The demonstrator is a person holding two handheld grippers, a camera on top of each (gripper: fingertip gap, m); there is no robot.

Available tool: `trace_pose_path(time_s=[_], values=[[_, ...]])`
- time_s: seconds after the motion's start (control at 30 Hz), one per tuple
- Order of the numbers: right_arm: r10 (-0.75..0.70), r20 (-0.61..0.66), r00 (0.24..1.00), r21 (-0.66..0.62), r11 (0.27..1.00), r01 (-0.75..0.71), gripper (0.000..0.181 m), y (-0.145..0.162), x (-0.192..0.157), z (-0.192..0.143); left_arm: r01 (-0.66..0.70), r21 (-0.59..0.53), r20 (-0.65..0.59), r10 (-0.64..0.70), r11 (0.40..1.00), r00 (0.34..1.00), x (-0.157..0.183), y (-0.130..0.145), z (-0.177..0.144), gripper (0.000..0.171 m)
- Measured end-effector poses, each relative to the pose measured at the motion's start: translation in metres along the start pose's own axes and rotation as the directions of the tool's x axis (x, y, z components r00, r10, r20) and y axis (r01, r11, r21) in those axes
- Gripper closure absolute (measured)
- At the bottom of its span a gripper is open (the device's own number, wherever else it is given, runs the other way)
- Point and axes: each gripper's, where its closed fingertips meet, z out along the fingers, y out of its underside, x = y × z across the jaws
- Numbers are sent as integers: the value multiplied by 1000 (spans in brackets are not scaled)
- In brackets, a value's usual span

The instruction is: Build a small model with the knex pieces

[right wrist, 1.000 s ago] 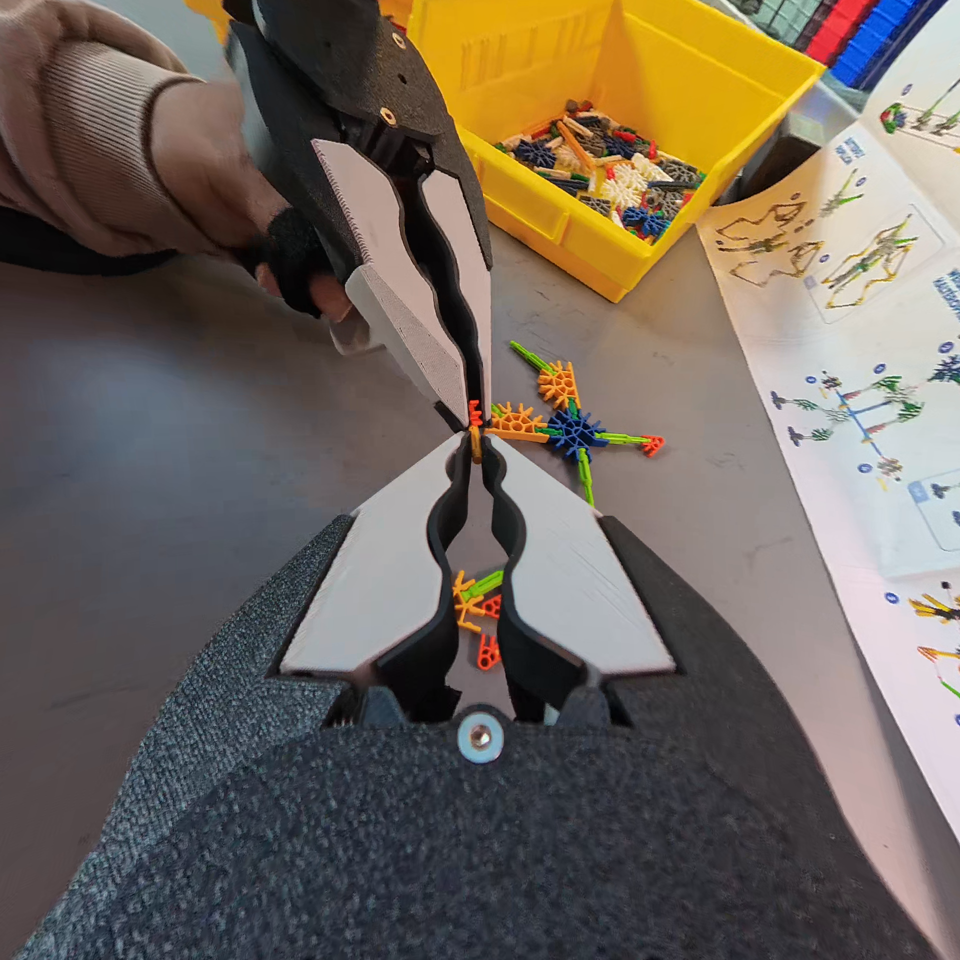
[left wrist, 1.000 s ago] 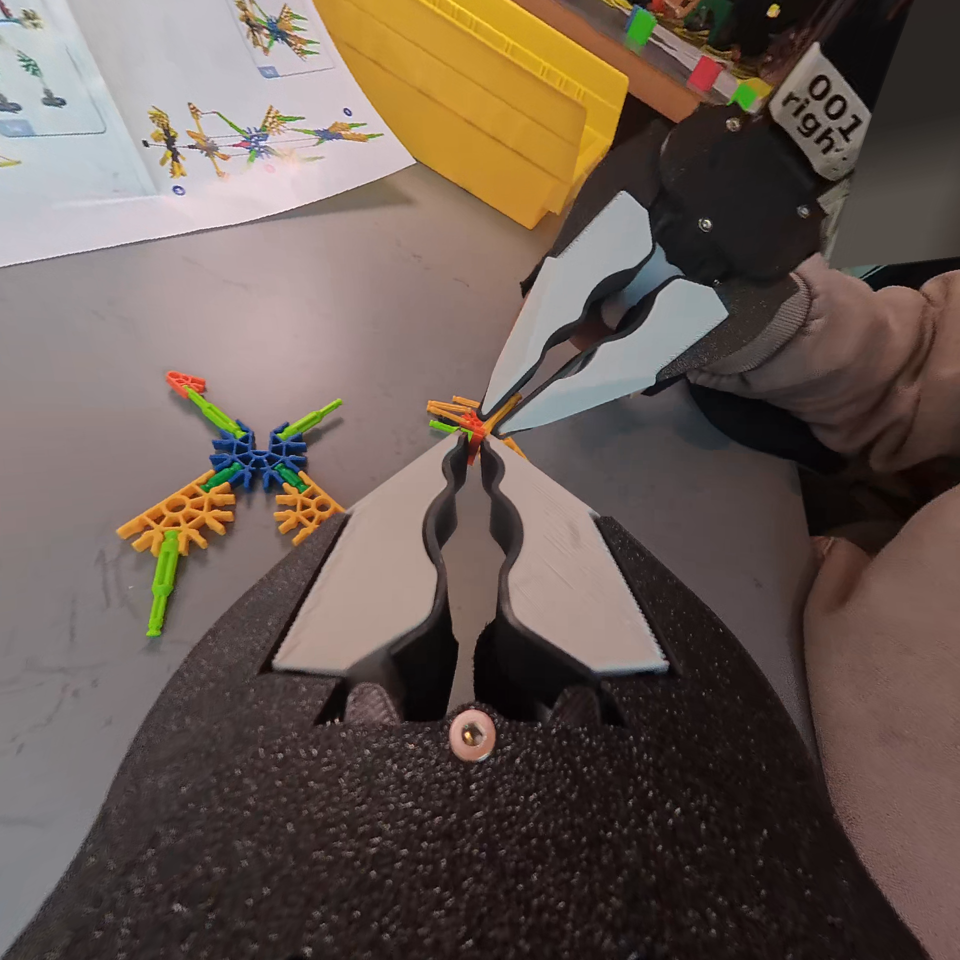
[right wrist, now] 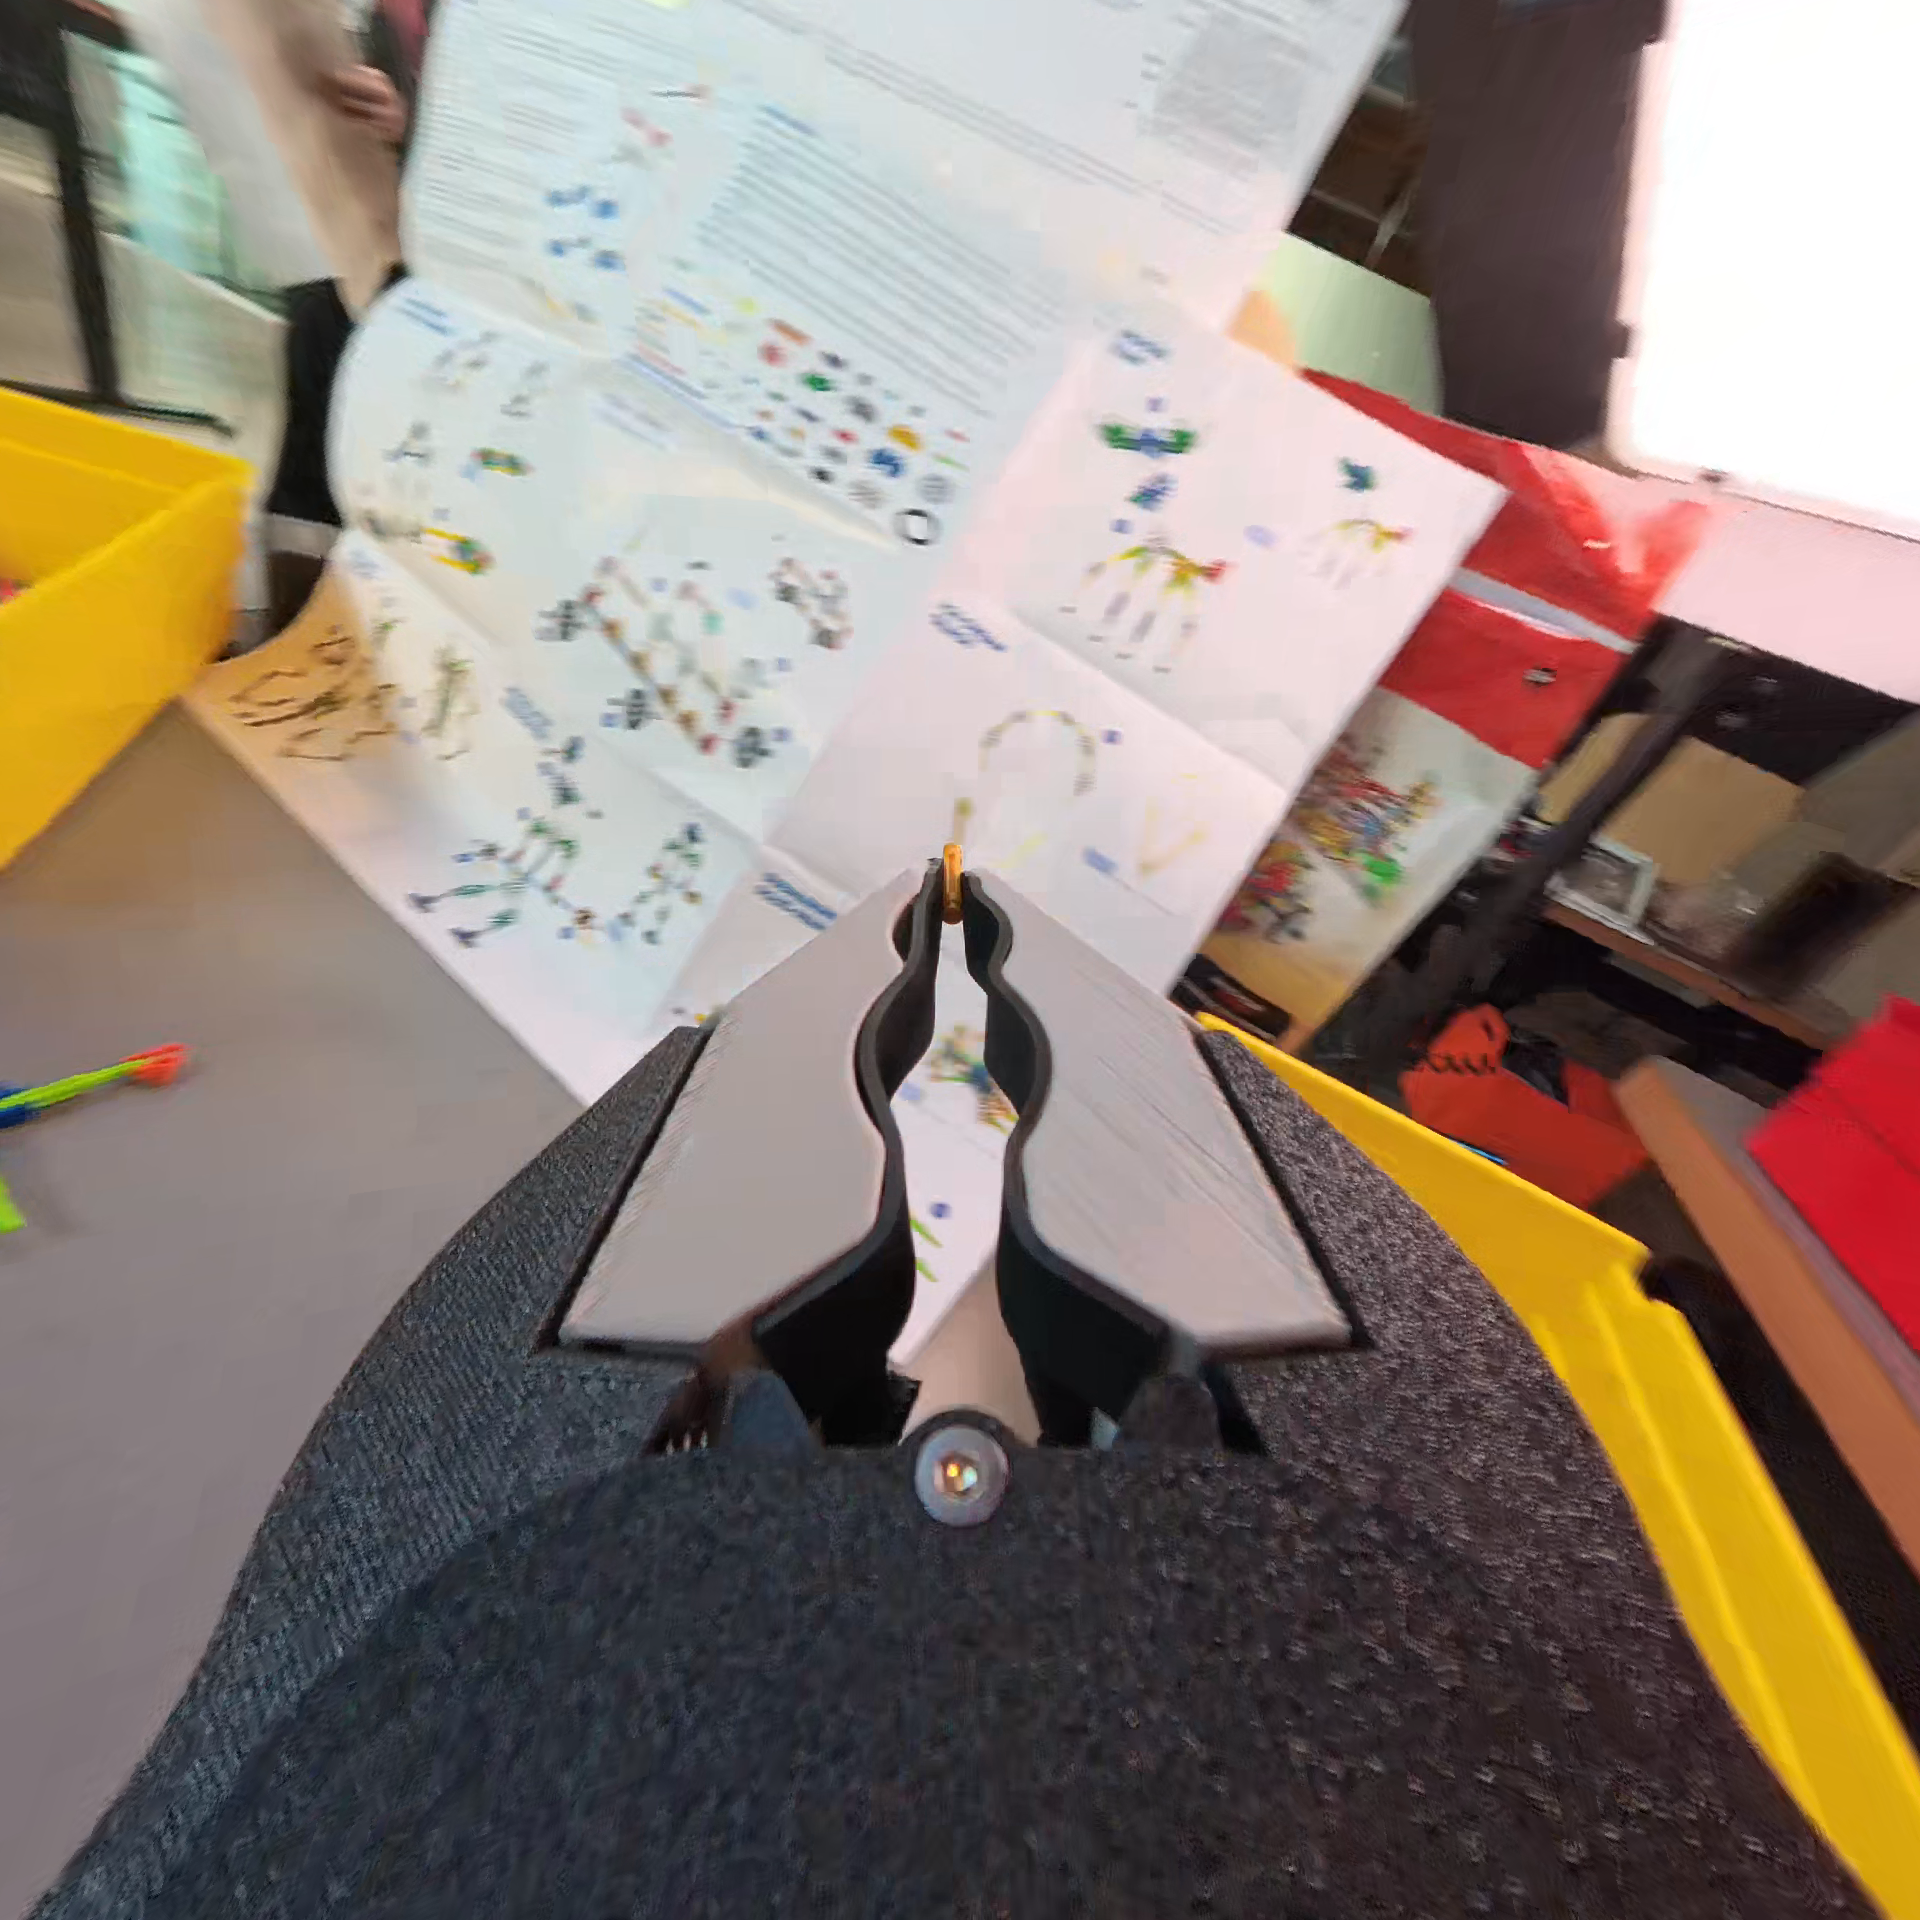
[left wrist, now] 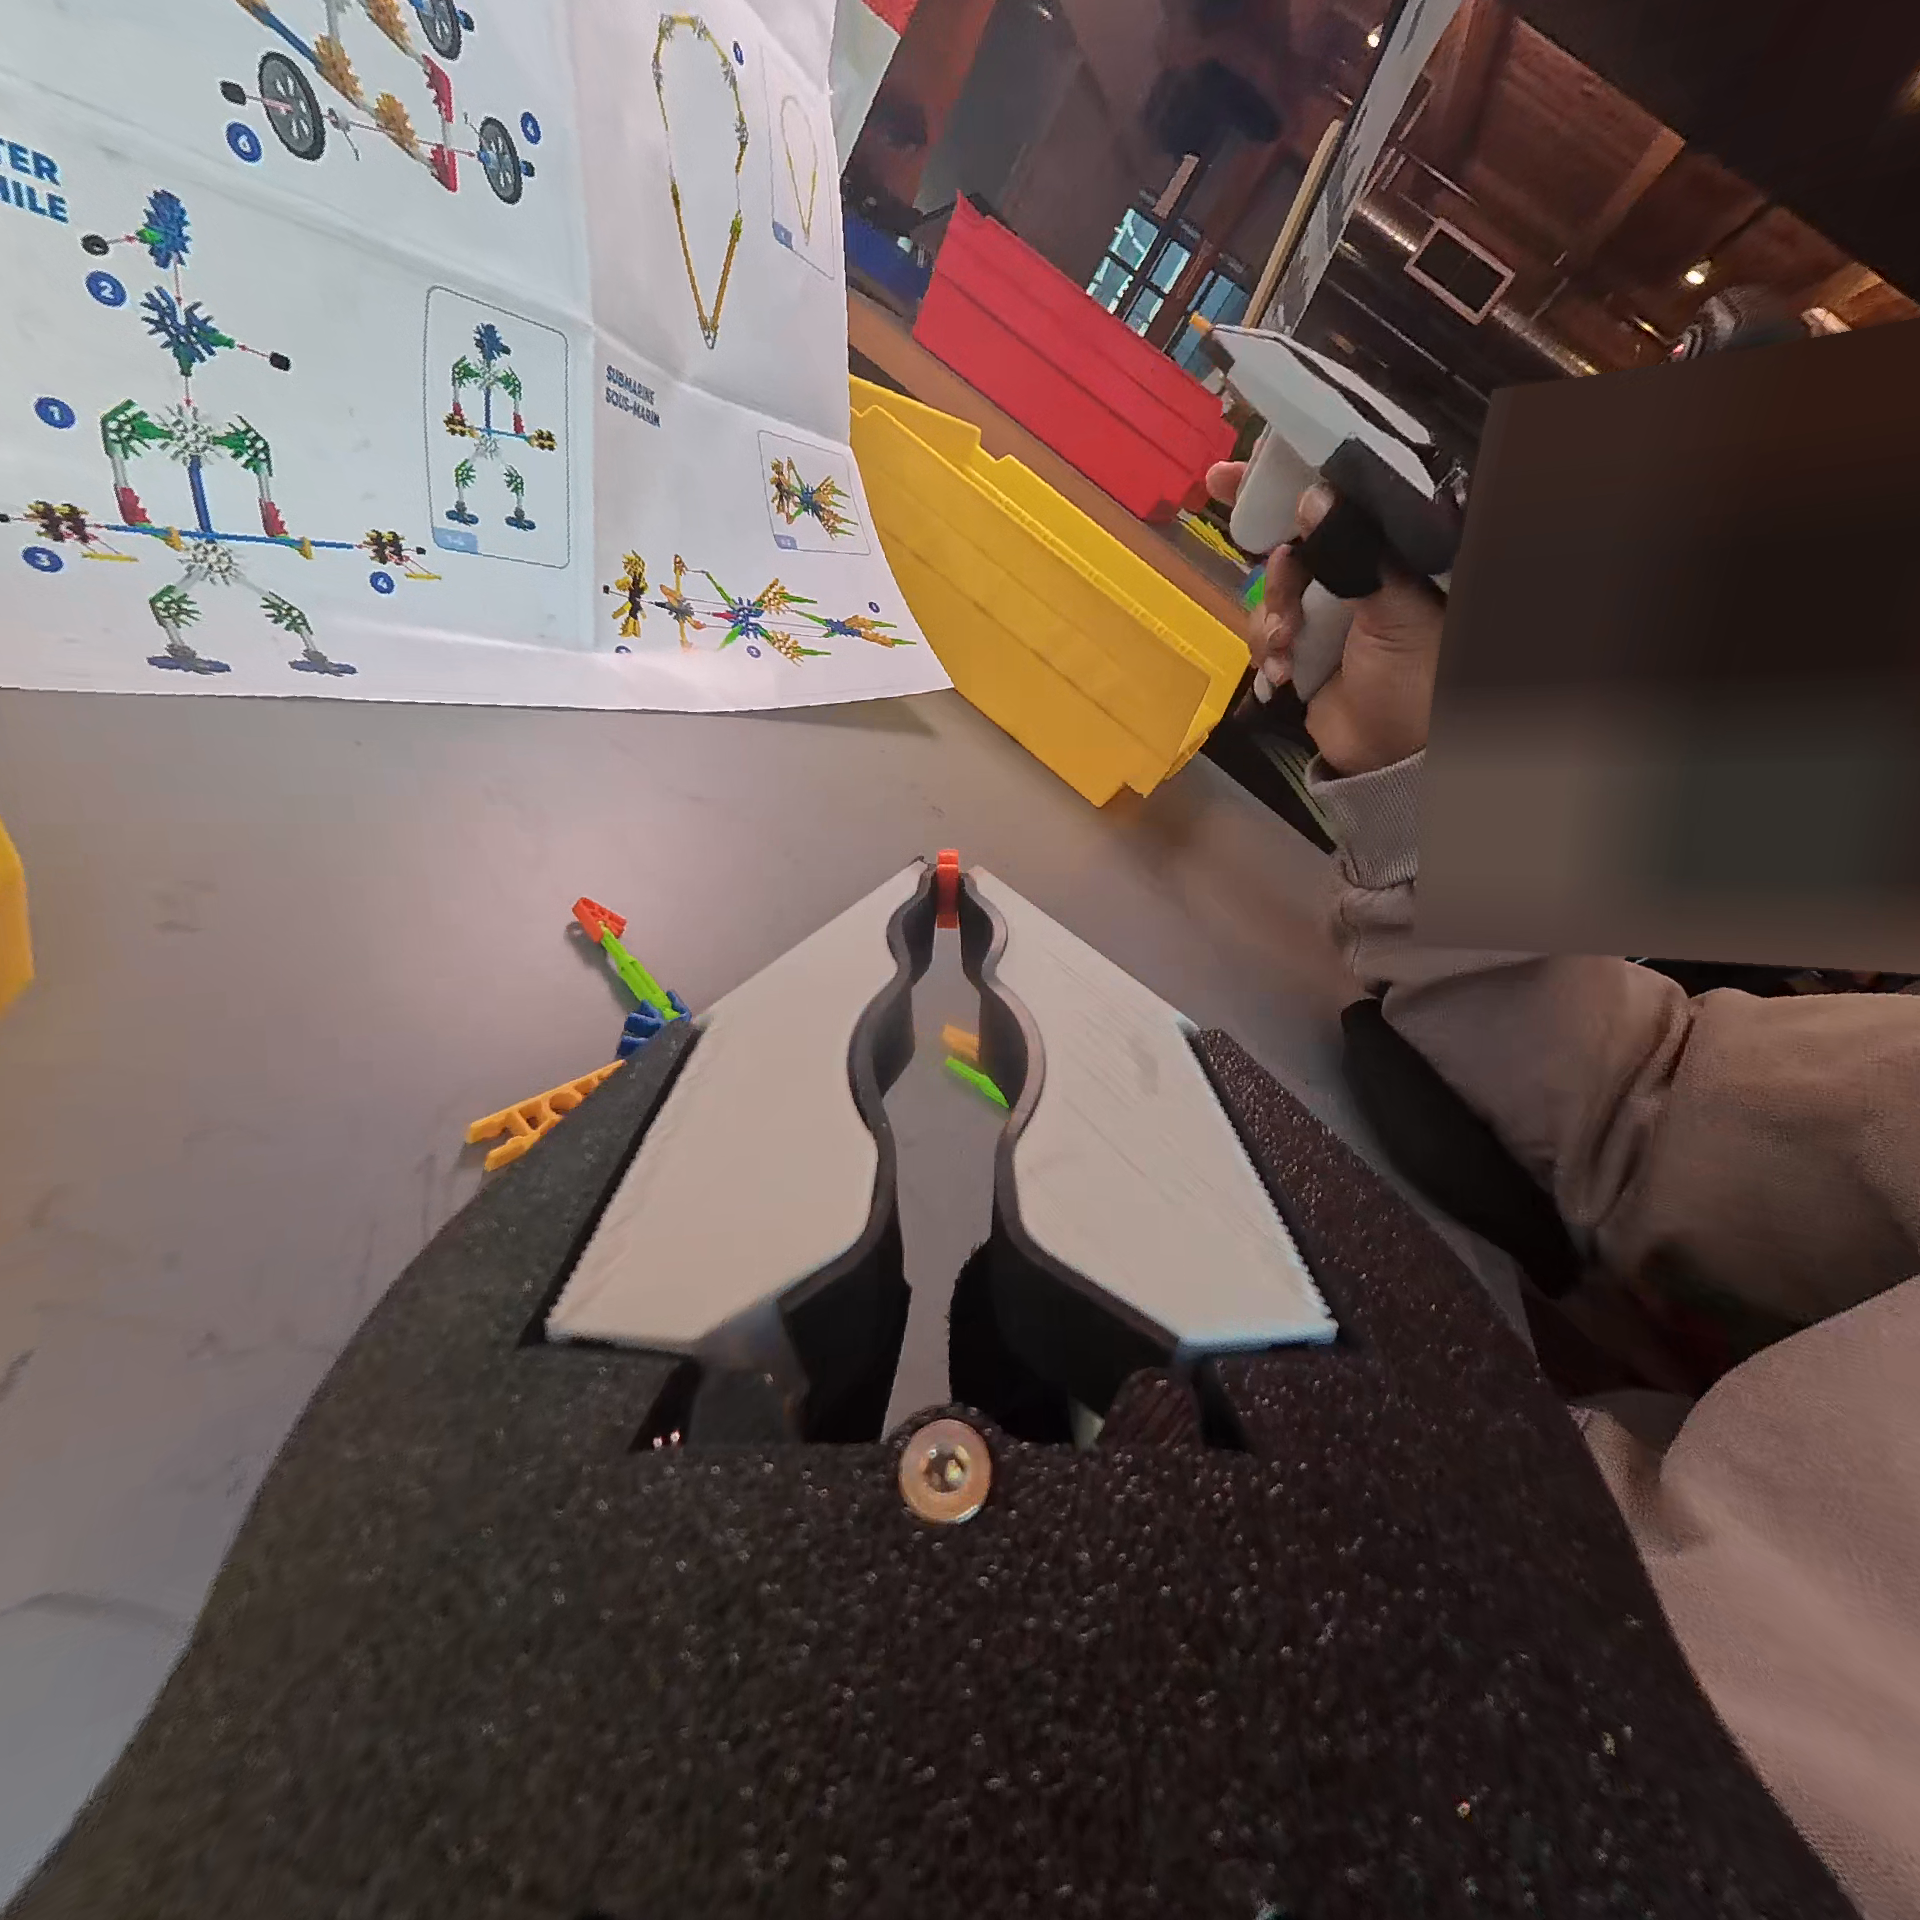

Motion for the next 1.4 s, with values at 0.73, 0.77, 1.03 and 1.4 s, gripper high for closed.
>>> trace_pose_path(time_s=[0.73, 0.77, 1.03, 1.4], values=[[-226, 539, 811, 228, 967, 118, 151, -22, -134, -40, 9, -88, -201, -27, 996, 979, 35, 20, 12, 168], [-258, 618, 742, 235, 962, 139, 151, -17, -170, -45, 20, -93, -227, -41, 995, 973, 39, 21, 11, 168], [-427, 696, 577, 299, 903, 308, 154, 15, -281, -54, 124, -156, -363, -174, 980, 915, 60, 31, 11, 168], [-408, 646, 645, 299, 913, 278, 169, 8, -259, -44, 224, -91, -388, -242, 970, 889, 54, 15, 4, 161]])
